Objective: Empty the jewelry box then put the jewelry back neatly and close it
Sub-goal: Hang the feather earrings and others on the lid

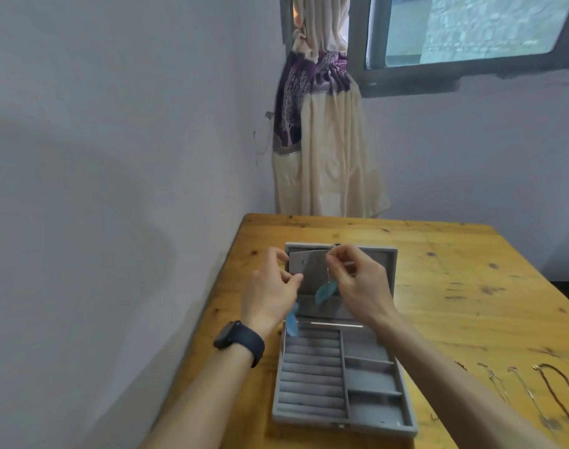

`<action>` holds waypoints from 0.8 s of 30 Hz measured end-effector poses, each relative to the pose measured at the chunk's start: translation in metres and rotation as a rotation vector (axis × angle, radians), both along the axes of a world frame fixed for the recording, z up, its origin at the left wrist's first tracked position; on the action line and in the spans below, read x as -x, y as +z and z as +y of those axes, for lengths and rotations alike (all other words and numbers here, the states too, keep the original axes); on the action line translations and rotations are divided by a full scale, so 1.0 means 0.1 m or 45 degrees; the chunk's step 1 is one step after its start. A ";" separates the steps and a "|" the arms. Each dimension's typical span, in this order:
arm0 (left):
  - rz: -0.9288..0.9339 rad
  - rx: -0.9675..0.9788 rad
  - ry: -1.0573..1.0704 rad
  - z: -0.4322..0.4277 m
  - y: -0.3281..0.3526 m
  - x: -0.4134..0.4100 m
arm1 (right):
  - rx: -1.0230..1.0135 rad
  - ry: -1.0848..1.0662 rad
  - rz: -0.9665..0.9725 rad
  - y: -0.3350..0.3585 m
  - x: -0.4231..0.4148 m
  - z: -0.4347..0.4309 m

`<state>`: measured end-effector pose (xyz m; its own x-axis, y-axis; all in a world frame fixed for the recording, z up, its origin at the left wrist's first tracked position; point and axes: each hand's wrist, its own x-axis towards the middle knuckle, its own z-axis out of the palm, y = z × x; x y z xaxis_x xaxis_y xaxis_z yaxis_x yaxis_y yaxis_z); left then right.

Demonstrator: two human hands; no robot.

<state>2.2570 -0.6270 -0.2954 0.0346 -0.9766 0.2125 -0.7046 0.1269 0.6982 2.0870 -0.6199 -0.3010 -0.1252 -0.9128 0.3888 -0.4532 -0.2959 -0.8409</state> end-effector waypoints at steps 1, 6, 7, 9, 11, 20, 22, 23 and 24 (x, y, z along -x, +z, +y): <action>-0.103 0.045 -0.032 0.01 -0.03 0.02 | 0.010 -0.003 -0.004 0.02 0.01 -0.04; -0.562 0.133 -0.239 0.06 -0.25 0.10 | 0.024 -0.036 -0.087 0.04 0.02 -0.15; -0.641 0.128 -0.244 0.06 -0.28 0.11 | 0.023 -0.050 -0.119 0.03 0.01 -0.16; -0.763 0.130 -0.233 0.06 -0.31 0.12 | 0.016 -0.070 -0.175 0.00 -0.01 -0.17; -0.796 0.135 -0.212 0.08 -0.34 0.13 | 0.014 -0.079 -0.163 -0.04 -0.03 -0.15; -0.704 0.169 -0.260 0.16 -0.38 -0.04 | 0.008 -0.138 -0.344 -0.05 -0.19 -0.02; -0.706 0.176 -0.265 0.17 -0.38 -0.05 | 0.003 -0.170 -0.363 -0.08 -0.22 0.00; -0.712 0.180 -0.274 0.17 -0.38 -0.06 | 0.007 -0.187 -0.374 -0.10 -0.24 0.01; -0.720 0.184 -0.286 0.17 -0.38 -0.06 | 0.013 -0.200 -0.387 -0.10 -0.26 0.01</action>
<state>2.2635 -0.6103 -0.3332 -0.3245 -0.9070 0.2685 -0.9053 0.3801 0.1899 2.1132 -0.6186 -0.3111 -0.3756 -0.8694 0.3210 -0.2234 -0.2512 -0.9418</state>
